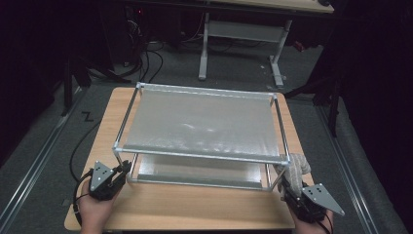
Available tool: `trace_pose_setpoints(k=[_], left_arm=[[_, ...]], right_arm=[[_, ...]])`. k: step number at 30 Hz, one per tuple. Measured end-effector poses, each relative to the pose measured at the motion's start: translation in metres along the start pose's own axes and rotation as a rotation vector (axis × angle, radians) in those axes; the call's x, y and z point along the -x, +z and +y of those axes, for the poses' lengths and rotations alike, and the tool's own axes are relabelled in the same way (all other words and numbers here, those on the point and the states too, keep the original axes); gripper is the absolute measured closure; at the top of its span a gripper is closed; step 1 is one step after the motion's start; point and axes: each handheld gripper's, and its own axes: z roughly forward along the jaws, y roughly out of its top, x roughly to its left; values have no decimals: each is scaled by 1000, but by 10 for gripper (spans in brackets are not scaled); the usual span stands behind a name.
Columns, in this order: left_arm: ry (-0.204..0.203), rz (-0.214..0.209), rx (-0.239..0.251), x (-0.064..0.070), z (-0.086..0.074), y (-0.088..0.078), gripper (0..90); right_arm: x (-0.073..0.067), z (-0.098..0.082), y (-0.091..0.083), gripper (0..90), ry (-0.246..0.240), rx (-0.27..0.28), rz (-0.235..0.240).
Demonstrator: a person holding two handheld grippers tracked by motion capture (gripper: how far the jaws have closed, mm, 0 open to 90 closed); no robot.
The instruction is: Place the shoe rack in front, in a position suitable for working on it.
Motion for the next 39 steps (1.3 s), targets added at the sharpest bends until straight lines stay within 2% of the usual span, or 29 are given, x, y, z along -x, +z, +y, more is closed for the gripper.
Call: trace_pose_setpoints(k=[6, 8, 9, 10, 11, 12, 14, 20, 25, 39], left_arm=[[1, 3, -1, 0, 0, 0, 802], [0, 3, -3, 0, 0, -1, 802], [-1, 5, -3, 0, 0, -1, 802], [-7, 9, 0, -1, 0, -1, 802], [-6, 13, -3, -1, 0, -1, 802], [-10, 16, -3, -3, 0, -2, 802], [-12, 18, -3, -3, 0, -2, 802], [-13, 12, -3, -1, 1, 1, 803], [2, -17, -1, 8, 6, 13, 803], [23, -88, 9, 27, 26, 65, 802]], right_arm=[[0, -18, 12, 618, -15, -84, 19], [0, -26, 19, 619, -10, -138, 31], [-2, -31, 26, 619, -20, -181, 38], [-2, -31, 26, 619, -20, -181, 38], [-3, -35, 30, 620, -26, -204, 40], [-5, -44, 39, 621, -35, -262, 49], [-6, -49, 44, 622, -47, -285, 51], [-3, -49, 42, 624, -49, -283, 43], [5, -53, 33, 623, -30, -290, 24], [22, -71, -7, 622, 7, -302, -62]])
